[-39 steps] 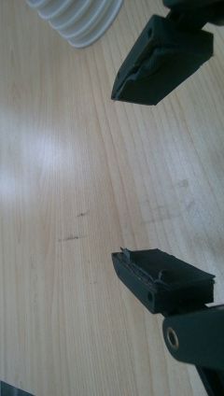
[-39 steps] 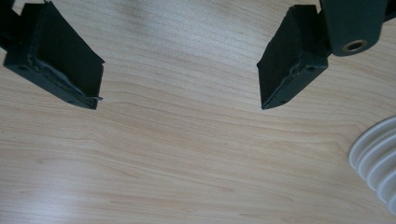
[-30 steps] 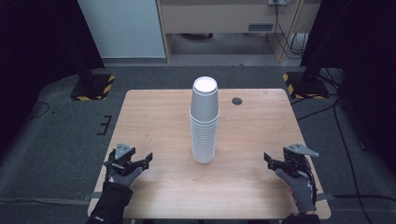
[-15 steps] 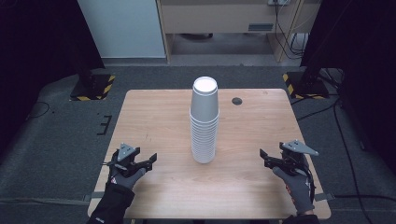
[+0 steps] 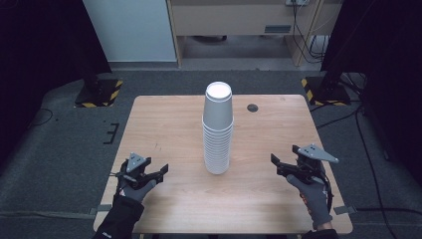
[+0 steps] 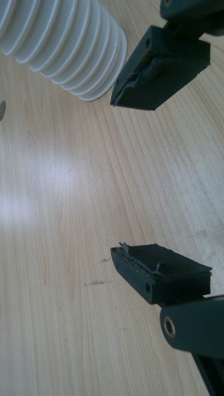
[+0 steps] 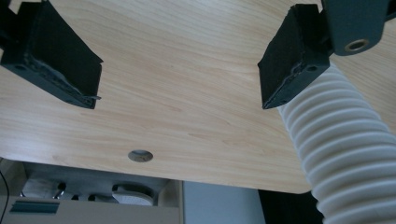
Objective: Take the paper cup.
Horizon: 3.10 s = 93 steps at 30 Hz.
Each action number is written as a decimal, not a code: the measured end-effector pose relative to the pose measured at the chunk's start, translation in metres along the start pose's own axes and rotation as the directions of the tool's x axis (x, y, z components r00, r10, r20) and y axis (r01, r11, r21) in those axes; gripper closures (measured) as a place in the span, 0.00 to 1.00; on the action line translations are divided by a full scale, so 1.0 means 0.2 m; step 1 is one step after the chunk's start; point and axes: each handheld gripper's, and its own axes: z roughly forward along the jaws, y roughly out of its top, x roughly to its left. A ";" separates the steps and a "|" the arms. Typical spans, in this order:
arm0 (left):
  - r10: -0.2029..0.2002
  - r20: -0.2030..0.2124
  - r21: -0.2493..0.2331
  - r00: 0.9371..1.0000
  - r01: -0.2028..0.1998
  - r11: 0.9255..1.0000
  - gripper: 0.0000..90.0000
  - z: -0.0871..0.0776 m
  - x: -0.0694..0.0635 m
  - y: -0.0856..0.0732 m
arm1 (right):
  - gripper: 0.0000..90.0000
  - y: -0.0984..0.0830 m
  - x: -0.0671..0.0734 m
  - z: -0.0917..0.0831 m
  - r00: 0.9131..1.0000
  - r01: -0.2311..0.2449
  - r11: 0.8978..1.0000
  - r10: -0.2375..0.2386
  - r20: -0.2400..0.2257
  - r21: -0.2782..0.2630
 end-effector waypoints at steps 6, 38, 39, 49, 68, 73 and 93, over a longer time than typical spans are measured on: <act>0.002 0.002 0.002 1.000 -0.002 1.000 0.24 0.00 0.00 0.00 | 0.15 0.06 0.04 -0.01 1.000 0.007 0.999 -0.008 -0.016 -0.032; -0.006 -0.004 0.012 1.000 0.006 1.000 0.24 0.01 0.01 -0.01 | 0.13 0.45 0.20 -0.10 0.997 0.020 0.981 -0.035 -0.074 -0.195; -0.006 -0.005 0.012 1.000 0.006 1.000 0.24 0.01 0.01 -0.01 | 0.13 0.45 0.20 -0.10 0.997 0.020 0.981 -0.035 -0.074 -0.195; -0.007 -0.006 0.019 1.000 0.007 1.000 0.24 0.01 0.02 -0.01 | 0.13 0.54 0.25 -0.12 0.995 0.024 0.971 -0.045 -0.087 -0.236; -0.011 -0.012 0.018 1.000 0.011 1.000 0.23 0.01 0.02 -0.01 | 0.12 0.66 0.39 -0.07 0.984 0.028 0.963 -0.073 -0.161 -0.267; -0.008 -0.012 0.020 1.000 0.008 1.000 0.23 0.01 0.02 -0.01 | 0.12 0.69 0.44 -0.05 0.980 0.023 0.961 -0.076 -0.184 -0.275; -0.009 -0.015 0.022 1.000 0.010 1.000 0.23 0.01 0.03 -0.01 | 0.12 0.77 0.58 0.06 0.966 0.021 0.961 -0.090 -0.243 -0.275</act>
